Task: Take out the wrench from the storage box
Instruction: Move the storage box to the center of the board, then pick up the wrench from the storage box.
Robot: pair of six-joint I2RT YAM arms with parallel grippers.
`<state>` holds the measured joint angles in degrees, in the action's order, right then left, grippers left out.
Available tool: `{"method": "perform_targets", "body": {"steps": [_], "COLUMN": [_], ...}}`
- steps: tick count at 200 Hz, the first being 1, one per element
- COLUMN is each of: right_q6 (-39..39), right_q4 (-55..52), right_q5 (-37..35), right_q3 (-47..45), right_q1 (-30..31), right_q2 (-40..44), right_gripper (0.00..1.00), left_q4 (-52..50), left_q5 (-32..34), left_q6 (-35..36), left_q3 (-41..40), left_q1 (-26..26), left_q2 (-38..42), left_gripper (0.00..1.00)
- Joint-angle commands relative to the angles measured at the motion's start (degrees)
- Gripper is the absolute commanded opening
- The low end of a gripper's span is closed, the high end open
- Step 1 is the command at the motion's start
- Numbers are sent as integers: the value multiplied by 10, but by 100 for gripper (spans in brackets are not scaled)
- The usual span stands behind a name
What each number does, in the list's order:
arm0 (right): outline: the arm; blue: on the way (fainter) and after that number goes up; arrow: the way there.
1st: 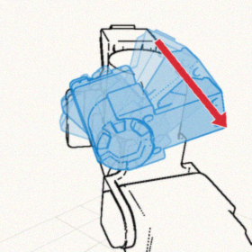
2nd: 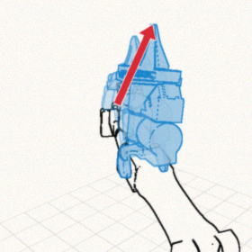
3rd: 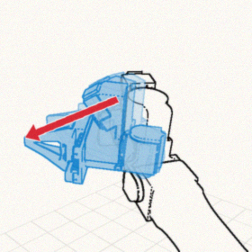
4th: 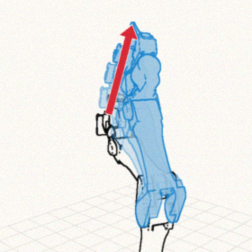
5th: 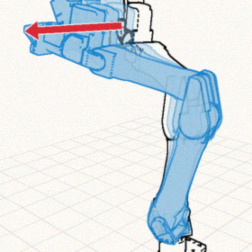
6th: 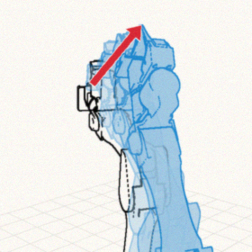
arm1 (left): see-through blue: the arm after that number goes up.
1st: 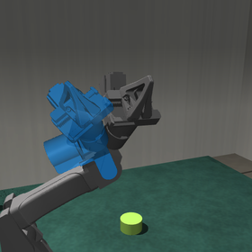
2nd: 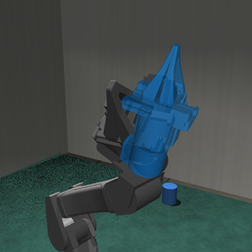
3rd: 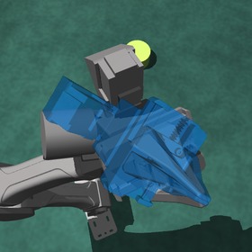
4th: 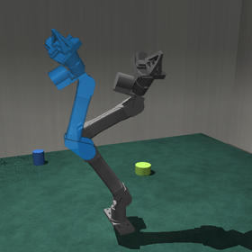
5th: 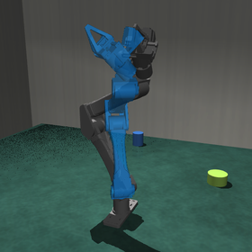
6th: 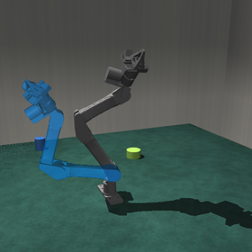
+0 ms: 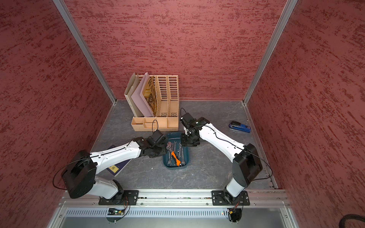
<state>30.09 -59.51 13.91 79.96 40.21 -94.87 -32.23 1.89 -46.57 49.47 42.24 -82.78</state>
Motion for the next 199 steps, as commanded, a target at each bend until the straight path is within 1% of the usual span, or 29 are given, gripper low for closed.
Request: {"method": "perform_targets", "body": {"steps": [1,32,55,69,83,88,96,109,131,149,175,199], "right_q6": [7,20,28,35,40,41,42,44,47,47,43,36], "right_q4": [49,85,88,89,88,84,78,73,70,52,15,-6], "right_q5": [21,18,3,-8,-16,-24,-33,-43,-58,-88,-145,-174], "right_q3": [-1,11,33,45,55,59,68,81,102,130,166,185], "right_q1": [25,50,71,79,86,90,94,102,115,125,132,132], "right_q2": [-42,-94,-129,-148,-166,-173,-181,-194,-211,-232,-259,-275], "right_gripper": [42,45,47,49,50,50,51,51,52,53,55,56], "left_q4": [27,58,67,74,77,78,76,67,37,17,-5,-25], "left_q5": [-37,-84,-96,-104,-112,-112,-113,-101,-60,-38,-24,-25], "left_q6": [60,98,108,109,104,102,99,94,84,73,76,86], "left_q3": [-24,-47,-50,-51,-53,-53,-55,-56,-57,-61,-68,-69], "left_q1": [-27,-68,-83,-87,-96,-100,-106,-114,-135,-159,-190,-214], "left_q2": [16,36,38,37,40,43,52,74,128,175,229,253], "left_gripper": [14,14,17,24,38,40,42,45,49,51,53,53]}}
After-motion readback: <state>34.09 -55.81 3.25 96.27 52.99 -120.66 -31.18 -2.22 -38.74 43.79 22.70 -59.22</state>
